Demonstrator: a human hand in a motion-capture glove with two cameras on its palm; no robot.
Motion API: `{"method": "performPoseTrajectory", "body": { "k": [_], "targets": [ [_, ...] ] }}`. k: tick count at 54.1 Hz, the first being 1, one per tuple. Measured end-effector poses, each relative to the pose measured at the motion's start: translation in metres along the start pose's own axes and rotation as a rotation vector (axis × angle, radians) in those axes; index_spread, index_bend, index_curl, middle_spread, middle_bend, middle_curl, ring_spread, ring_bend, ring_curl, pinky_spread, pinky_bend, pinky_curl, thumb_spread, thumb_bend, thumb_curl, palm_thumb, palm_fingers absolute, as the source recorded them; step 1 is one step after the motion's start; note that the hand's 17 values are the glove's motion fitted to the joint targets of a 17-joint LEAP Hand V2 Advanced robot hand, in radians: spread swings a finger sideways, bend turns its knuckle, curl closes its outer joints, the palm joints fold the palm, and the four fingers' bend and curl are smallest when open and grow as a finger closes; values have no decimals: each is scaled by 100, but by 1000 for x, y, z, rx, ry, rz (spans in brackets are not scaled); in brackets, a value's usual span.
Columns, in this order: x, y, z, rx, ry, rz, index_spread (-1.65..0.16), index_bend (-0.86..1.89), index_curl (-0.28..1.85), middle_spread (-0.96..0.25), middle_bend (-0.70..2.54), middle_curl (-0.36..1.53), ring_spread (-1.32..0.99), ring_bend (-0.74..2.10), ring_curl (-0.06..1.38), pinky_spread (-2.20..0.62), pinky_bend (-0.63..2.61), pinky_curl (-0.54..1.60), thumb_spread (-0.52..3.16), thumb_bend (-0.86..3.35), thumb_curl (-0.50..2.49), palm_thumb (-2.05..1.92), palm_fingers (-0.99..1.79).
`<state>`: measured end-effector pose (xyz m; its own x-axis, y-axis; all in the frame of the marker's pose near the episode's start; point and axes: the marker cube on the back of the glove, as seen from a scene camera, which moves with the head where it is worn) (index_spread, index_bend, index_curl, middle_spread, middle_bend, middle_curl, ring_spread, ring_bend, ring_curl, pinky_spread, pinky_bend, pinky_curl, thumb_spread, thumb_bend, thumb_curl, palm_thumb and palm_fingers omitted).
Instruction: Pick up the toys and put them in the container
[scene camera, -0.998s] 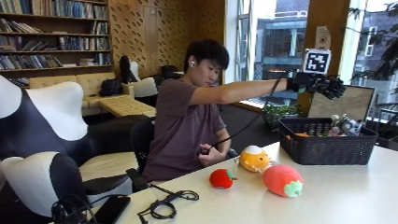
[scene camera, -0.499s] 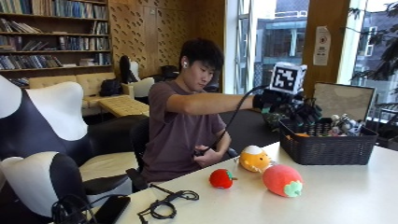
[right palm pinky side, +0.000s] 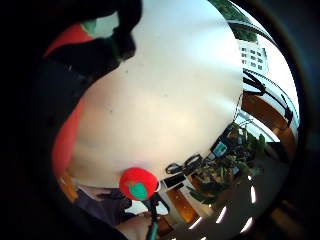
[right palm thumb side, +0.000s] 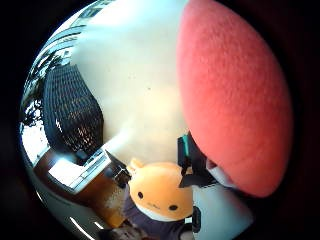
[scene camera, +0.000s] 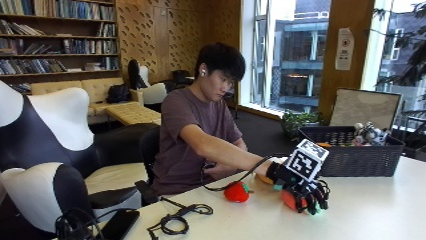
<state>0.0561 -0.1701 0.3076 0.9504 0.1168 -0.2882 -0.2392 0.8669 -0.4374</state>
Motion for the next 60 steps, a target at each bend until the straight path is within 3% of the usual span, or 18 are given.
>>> {"method": "performPoseTrajectory", "body": {
  "k": [1,2,3,4,5,6,9,13,17,32,38,41,45,51,60],
  "targets": [
    [-1,-1,1,25,3,5,-26,8,19,4,11,26,5,49,26,5,106,36,124,-3,34,3,-28],
    [-1,-3,2,59,4,11,-26,6,18,5,5,24,3,63,30,0,120,41,128,6,38,18,-6],
    [-2,-5,2,101,4,18,-26,7,18,6,5,23,4,63,29,0,120,40,127,6,38,18,-10],
    [-2,-7,2,144,1,23,-26,11,18,5,11,24,0,72,32,-6,122,41,130,11,40,27,10],
    [-1,-9,1,182,-4,26,-26,12,18,5,12,23,-1,75,31,-8,122,40,130,12,41,28,11],
    [-1,-10,-1,211,-10,27,-27,17,19,2,19,25,-7,86,35,-13,121,40,133,15,43,34,38],
    [-2,-10,-6,255,-29,26,-28,15,19,-3,24,27,-15,98,36,-20,122,38,134,19,46,41,57],
    [-4,-8,-19,277,-44,34,-29,19,21,-10,31,31,-23,103,40,-26,121,40,122,24,54,57,65],
    [-6,-4,-41,278,-47,34,-33,33,25,-21,46,36,-30,112,45,-30,114,40,106,26,61,68,89],
    [-42,49,-189,452,-33,24,-43,56,42,-43,76,56,-42,124,58,-33,113,46,64,25,80,75,87],
    [-72,76,-245,532,-38,-18,-46,62,49,-47,82,63,-44,128,61,-33,117,48,53,22,85,74,81],
    [-92,92,-268,567,4,-106,-47,65,53,-49,84,66,-44,130,63,-33,119,50,47,23,87,75,79],
    [-122,111,-287,597,76,-278,-48,68,58,-51,88,71,-45,132,65,-33,121,51,43,21,90,73,75],
    [-180,124,-307,605,12,-212,-50,71,65,-53,91,76,-46,135,68,-33,126,53,36,21,94,74,70],
    [-246,129,-301,580,35,-300,-51,74,76,-54,95,84,-46,140,71,-33,131,56,29,19,99,73,63]
  ]
}}
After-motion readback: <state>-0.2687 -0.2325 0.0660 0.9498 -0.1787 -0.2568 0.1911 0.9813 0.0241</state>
